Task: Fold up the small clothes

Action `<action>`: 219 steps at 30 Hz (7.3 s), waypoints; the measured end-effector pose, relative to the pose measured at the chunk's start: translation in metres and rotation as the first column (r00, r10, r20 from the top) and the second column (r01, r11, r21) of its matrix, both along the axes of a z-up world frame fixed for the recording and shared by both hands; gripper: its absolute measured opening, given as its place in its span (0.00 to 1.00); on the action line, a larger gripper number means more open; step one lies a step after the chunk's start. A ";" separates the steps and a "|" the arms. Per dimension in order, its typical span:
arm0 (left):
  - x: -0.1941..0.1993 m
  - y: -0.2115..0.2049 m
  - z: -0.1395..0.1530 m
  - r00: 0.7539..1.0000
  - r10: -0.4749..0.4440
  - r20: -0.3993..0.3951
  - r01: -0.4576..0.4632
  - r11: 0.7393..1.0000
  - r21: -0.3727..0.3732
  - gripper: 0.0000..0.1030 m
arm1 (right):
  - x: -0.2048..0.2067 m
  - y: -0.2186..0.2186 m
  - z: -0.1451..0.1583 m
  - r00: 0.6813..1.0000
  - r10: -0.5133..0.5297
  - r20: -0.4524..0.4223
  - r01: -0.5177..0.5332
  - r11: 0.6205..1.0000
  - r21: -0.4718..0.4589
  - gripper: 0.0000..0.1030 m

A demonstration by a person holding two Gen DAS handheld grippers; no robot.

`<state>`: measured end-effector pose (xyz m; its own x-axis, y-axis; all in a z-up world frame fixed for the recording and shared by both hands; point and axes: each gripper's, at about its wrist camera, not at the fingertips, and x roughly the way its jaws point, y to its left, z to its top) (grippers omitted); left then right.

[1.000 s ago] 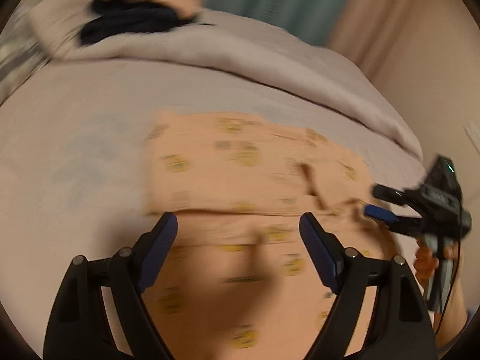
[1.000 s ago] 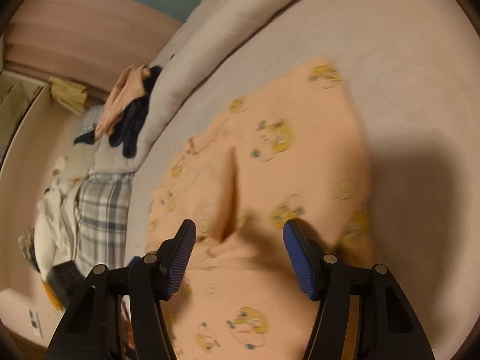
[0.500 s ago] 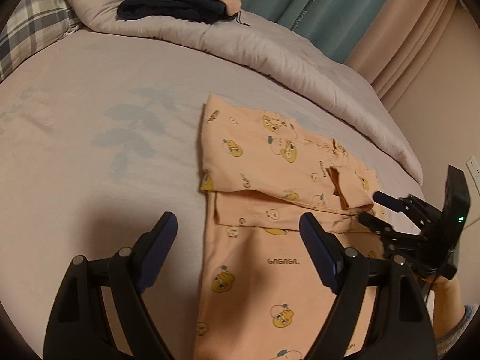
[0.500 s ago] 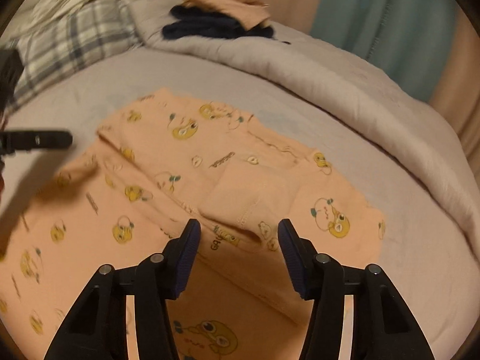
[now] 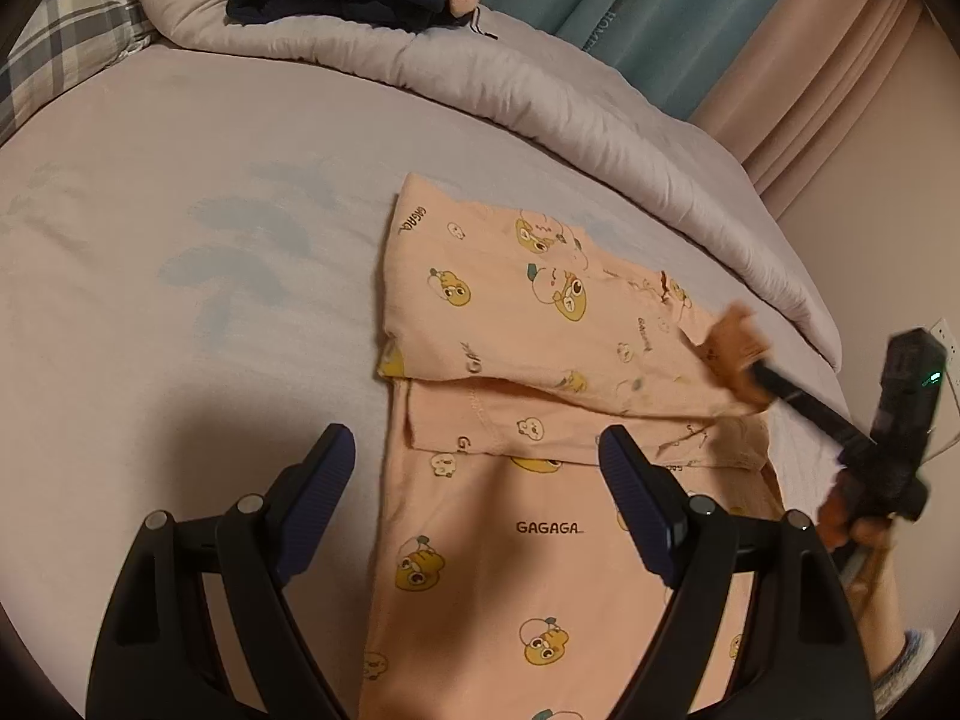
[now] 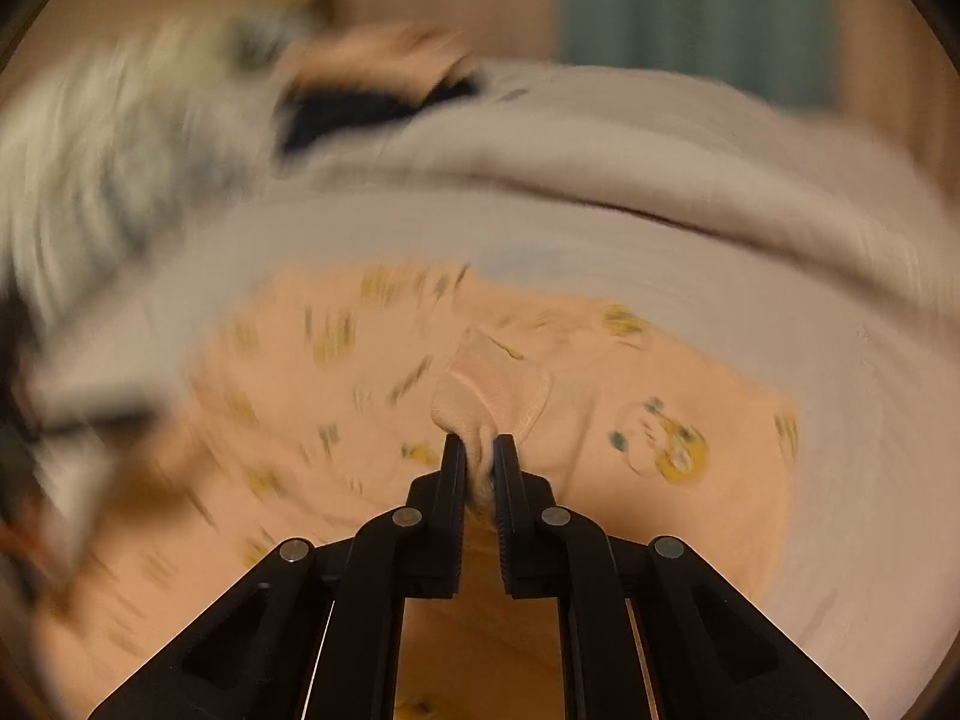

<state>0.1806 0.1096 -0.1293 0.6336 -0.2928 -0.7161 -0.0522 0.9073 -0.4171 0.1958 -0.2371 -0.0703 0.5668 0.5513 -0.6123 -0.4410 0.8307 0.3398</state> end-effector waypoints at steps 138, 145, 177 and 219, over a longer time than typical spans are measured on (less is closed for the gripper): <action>-0.177 0.000 -0.021 0.985 -0.153 -0.082 0.104 0.898 -0.427 0.10 | -0.211 -0.093 -0.036 0.941 0.047 -0.335 0.047 0.963 0.265 0.08; -0.171 0.002 -0.010 0.987 -0.161 -0.009 0.134 0.851 -0.507 0.10 | -0.204 -0.089 -0.030 0.946 0.068 -0.316 0.034 0.951 0.308 0.08; -0.053 0.018 0.041 0.981 -0.119 0.152 0.189 0.753 -0.631 0.08 | -0.118 -0.112 0.021 0.988 0.004 -0.157 0.065 0.901 0.428 0.08; 0.102 0.026 -0.014 0.982 -0.133 -0.133 0.047 0.858 -0.512 0.20 | 0.027 -0.108 -0.034 0.909 -0.066 -0.412 0.197 0.938 0.284 0.29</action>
<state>0.2829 0.1361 -0.1432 0.4782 -0.6908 -0.5424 -0.0848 0.5783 -0.8114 0.2229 -0.3446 -0.1038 0.3981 0.6880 -0.6067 -0.1122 0.6930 0.7122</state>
